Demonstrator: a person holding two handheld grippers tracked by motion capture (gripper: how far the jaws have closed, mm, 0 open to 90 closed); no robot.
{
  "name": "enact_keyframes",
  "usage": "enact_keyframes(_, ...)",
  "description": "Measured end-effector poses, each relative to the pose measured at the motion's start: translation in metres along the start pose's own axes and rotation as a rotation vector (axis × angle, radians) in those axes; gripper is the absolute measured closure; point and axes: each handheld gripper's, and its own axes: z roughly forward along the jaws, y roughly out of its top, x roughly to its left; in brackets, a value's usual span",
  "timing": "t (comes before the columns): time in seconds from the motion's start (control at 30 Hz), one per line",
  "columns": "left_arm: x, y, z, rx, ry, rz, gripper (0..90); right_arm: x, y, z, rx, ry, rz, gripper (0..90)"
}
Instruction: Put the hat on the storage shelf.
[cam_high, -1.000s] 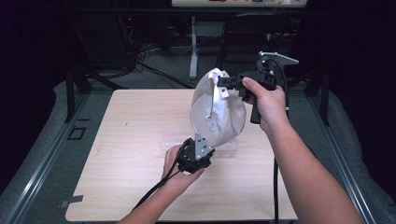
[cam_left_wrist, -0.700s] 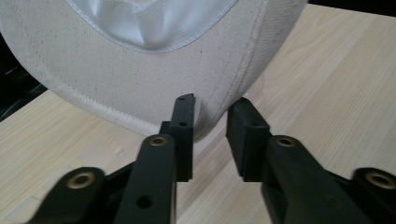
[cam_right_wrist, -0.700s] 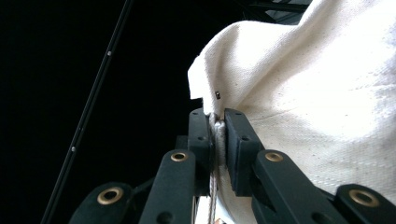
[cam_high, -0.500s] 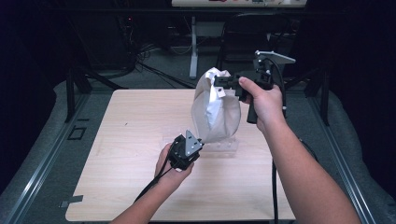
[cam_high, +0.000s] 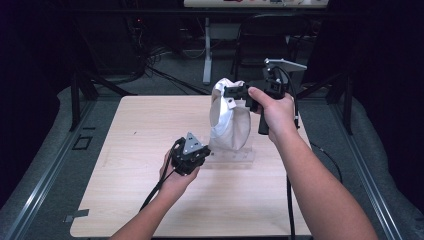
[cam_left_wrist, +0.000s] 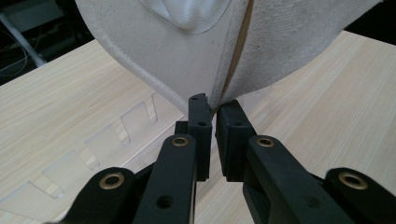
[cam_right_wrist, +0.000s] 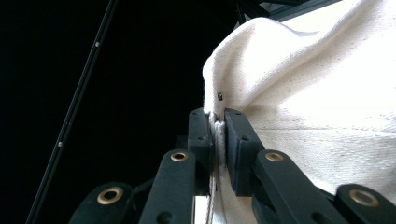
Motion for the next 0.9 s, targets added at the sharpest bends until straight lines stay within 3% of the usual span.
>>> enact_keyframes(0.2,-0.001,-0.008,0.005,0.005,-0.026,-0.025,85.0,-0.006,-0.002,0.004,0.016,-0.012,0.004,81.9)
enact_keyframes(0.5,-0.003,-0.017,0.010,-0.002,-0.025,-0.049,85.0,-0.018,-0.005,0.011,0.035,-0.023,0.017,81.8)
enact_keyframes(0.9,-0.001,-0.026,0.006,-0.002,-0.011,-0.063,85.0,-0.022,-0.007,0.018,0.042,-0.023,0.027,81.9)
